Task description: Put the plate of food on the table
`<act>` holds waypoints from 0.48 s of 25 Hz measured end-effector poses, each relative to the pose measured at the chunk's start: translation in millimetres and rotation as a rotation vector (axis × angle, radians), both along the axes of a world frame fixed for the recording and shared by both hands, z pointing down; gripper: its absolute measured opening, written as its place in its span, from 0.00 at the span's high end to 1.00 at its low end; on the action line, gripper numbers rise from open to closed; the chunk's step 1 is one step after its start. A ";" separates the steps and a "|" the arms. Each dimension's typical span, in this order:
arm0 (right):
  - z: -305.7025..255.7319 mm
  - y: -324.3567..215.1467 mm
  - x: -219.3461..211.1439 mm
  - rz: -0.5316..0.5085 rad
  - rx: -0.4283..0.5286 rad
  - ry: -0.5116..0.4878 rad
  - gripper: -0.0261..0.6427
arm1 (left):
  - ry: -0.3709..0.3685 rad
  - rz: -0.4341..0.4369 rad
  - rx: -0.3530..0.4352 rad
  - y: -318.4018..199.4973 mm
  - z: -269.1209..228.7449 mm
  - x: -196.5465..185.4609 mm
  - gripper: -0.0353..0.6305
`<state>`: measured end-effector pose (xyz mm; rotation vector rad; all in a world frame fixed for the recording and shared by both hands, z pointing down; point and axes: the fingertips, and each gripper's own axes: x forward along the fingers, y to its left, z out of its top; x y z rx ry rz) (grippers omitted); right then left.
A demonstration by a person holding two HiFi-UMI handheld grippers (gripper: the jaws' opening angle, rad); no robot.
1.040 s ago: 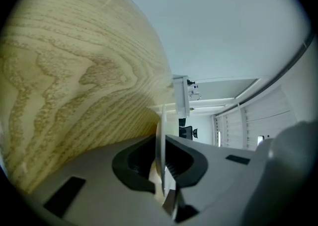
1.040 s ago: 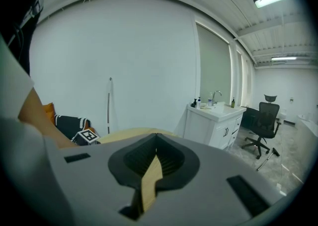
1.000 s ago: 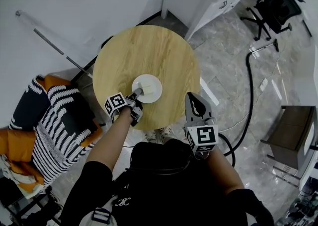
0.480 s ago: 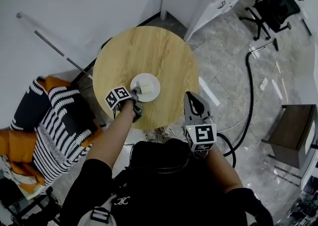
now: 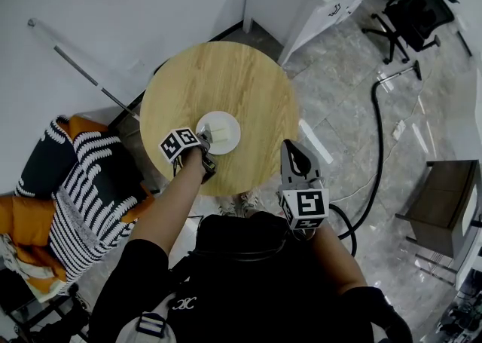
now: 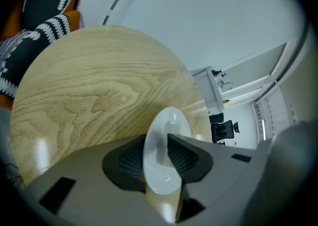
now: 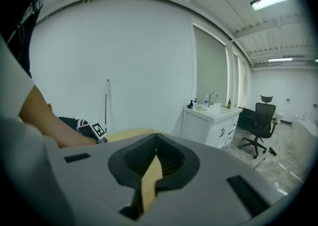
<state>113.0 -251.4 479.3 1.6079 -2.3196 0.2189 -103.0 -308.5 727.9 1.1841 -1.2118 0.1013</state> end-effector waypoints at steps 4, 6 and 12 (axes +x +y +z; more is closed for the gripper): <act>-1.3 -0.7 4.7 0.006 0.001 -0.004 0.95 | -0.032 -0.005 -0.008 2.0 -1.8 -3.9 0.73; -2.6 -0.8 5.6 0.004 0.003 -0.008 0.95 | -0.034 -0.010 -0.025 5.6 -1.8 -5.6 0.73; -3.9 -1.8 2.8 -0.016 0.008 -0.022 0.95 | -0.090 -0.018 -0.082 24.5 -2.0 -24.6 0.73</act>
